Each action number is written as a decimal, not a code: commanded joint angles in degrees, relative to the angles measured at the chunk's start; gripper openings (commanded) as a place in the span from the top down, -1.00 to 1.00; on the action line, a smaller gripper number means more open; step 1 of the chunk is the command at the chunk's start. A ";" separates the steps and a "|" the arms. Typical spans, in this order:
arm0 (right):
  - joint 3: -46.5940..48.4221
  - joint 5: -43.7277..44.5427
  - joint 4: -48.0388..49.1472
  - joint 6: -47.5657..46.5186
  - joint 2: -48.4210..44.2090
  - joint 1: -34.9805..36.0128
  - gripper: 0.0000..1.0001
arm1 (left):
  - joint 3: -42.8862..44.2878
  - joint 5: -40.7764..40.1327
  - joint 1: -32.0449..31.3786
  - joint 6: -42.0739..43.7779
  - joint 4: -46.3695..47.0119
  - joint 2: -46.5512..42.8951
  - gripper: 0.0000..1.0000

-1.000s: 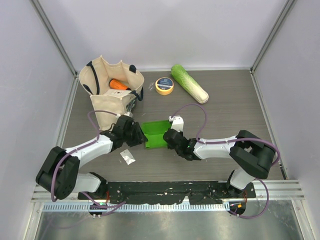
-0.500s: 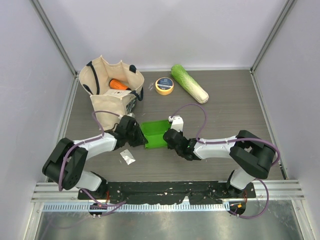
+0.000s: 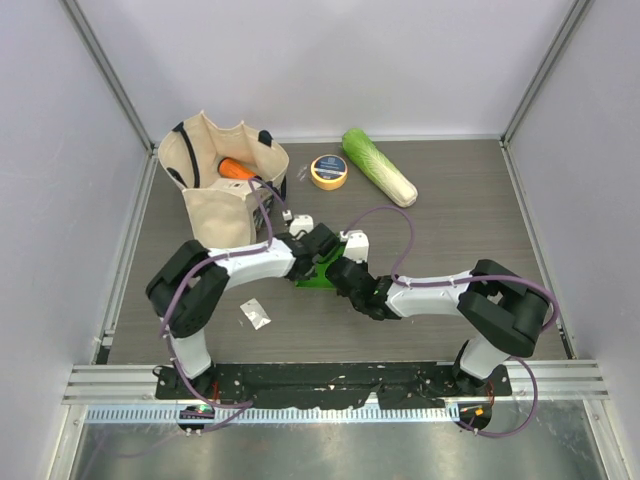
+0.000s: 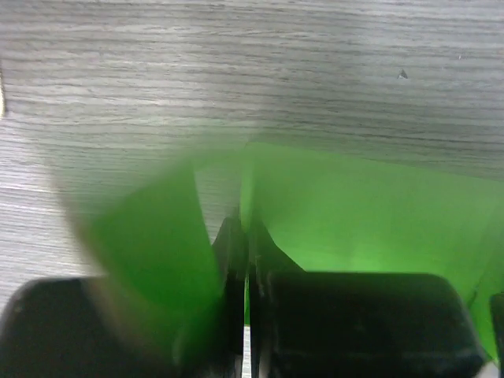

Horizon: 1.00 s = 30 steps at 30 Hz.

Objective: Fold the paper box

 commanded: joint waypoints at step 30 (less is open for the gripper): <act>-1.77 -1.98 -2.83 2.17 -5.63 1.40 0.87 | -7.68 8.40 -1.66 4.93 4.34 -16.44 -0.36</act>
